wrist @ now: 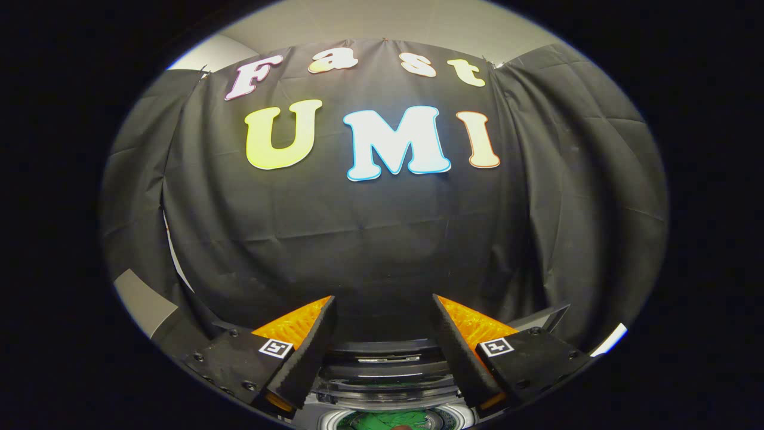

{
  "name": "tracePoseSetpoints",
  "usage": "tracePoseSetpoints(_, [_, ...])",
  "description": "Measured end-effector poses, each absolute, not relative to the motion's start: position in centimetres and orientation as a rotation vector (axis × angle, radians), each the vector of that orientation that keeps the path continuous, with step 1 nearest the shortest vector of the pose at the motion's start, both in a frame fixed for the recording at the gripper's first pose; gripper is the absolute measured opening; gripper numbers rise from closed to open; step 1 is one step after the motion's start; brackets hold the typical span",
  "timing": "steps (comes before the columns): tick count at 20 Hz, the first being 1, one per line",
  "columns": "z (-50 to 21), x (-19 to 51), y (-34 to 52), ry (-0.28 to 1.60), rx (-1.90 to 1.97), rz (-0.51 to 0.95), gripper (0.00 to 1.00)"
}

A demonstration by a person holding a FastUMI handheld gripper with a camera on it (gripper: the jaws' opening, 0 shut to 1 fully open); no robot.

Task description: Put the clothes into the washing machine and then close the washing machine lid.

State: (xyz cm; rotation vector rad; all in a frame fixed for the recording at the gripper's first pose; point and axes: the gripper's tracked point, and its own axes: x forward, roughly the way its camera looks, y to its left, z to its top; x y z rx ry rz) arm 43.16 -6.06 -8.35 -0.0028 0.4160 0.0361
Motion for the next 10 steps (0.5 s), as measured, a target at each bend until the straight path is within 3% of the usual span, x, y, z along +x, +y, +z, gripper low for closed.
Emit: tracePoseSetpoints(10, [-8.6,42.4,-6.2,0.378,-0.032,0.041,0.99])
